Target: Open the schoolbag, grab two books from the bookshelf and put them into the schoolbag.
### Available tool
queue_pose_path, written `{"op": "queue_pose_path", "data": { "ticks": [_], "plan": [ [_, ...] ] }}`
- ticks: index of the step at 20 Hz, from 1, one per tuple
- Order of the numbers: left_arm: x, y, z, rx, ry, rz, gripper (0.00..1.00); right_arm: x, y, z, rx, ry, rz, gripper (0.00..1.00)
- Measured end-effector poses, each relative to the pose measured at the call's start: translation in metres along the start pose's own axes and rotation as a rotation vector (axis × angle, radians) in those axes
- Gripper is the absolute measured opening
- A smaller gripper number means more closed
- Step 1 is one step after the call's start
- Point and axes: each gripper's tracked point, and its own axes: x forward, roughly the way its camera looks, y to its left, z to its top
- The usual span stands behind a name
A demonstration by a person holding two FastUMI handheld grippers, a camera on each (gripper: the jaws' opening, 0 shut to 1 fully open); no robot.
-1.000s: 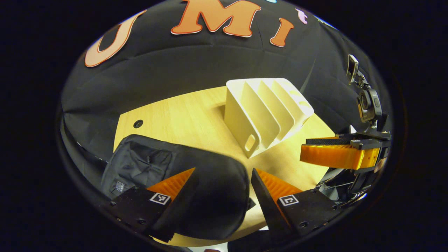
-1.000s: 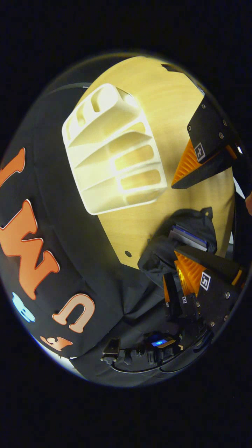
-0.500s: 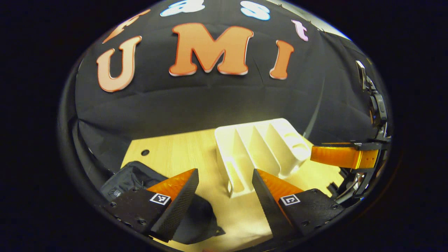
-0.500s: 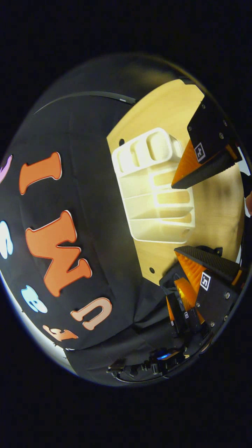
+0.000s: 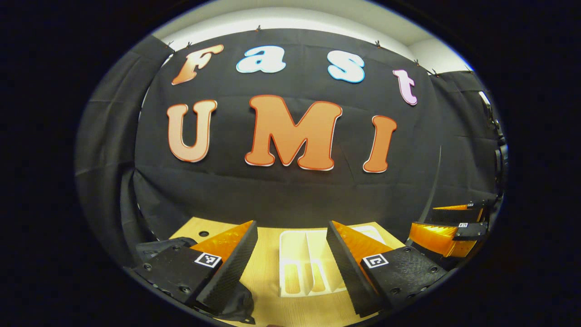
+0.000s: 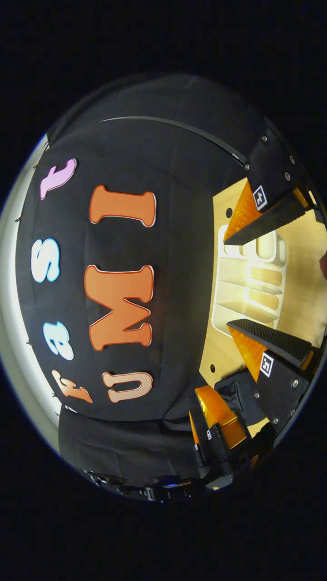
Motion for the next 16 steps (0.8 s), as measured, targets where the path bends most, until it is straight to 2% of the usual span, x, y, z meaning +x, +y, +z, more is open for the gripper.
{"op": "queue_pose_path", "data": {
  "ticks": [3, 6, 11, 14, 16],
  "plan": [
    [-0.013, -0.006, 0.018, 0.014, -0.091, 0.048, 0.97, -0.011, -0.01, 0.003, -0.002, -0.038, 0.002, 0.97],
    [-0.026, -0.003, 0.038, 0.019, -0.186, 0.093, 0.95, -0.016, -0.013, 0.009, 0.065, -0.079, -0.019, 0.97],
    [-0.024, -0.009, 0.016, 0.039, -0.161, 0.098, 0.94, -0.026, -0.022, 0.025, 0.057, -0.189, -0.075, 0.97],
    [-0.026, -0.012, 0.01, 0.064, -0.147, 0.096, 0.95, -0.024, -0.02, 0.011, 0.037, -0.16, -0.083, 1.0],
    [-0.026, -0.017, 0.009, 0.073, -0.15, 0.08, 0.95, -0.022, -0.017, 0.007, 0.051, -0.151, -0.084, 0.97]
  ]
}}
